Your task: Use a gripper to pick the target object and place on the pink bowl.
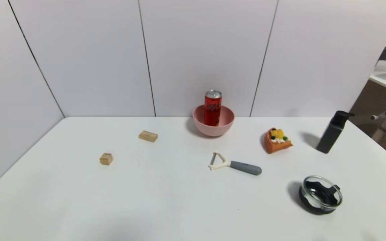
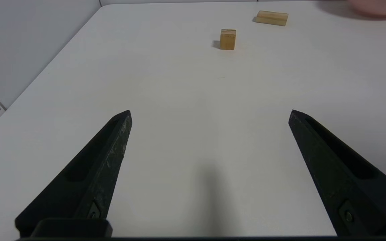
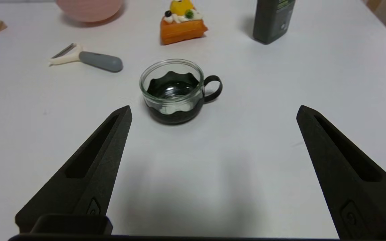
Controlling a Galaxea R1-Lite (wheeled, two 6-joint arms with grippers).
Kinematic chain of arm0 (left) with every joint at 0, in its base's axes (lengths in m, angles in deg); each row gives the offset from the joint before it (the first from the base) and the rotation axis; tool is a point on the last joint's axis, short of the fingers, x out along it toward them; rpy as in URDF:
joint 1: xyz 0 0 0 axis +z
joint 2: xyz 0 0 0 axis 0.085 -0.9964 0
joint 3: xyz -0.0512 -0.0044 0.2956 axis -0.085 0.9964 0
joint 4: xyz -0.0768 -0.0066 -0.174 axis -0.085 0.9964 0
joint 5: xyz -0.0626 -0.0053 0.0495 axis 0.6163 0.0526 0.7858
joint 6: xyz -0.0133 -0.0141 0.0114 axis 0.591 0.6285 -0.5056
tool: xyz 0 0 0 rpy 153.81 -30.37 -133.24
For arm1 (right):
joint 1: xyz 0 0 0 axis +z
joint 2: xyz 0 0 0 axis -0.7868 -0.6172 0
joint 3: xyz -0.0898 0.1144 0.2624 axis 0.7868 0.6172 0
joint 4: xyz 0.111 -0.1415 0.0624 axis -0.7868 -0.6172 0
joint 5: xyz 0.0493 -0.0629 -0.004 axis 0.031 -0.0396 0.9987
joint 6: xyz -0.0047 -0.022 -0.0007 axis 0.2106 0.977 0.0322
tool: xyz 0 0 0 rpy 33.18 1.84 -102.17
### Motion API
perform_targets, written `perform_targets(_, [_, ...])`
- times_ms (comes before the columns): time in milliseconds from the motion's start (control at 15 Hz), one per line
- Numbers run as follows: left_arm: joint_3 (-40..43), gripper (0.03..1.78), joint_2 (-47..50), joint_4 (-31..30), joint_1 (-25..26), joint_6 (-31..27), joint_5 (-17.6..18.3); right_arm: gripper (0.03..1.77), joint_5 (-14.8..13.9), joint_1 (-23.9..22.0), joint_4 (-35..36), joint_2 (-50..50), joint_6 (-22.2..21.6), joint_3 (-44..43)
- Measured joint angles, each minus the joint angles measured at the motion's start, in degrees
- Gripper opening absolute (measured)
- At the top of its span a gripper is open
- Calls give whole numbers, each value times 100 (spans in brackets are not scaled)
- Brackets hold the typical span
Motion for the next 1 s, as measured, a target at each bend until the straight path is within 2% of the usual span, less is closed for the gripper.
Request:
perform_targets(200, [0,169,0,0,0,2,-2,169,0,-56,-444,315,45,185])
perform_targets(533, [0,169,0,0,0,2,0,169,67,-232,-507,250,20,-122])
perform_targets(867, [0,169,0,-2,0,0,0,169,206,-467,-794,1334,4,182])
perform_targets(1000, [0,169,0,-2,0,2,0,169,152,-500,-923,1725,179,212])
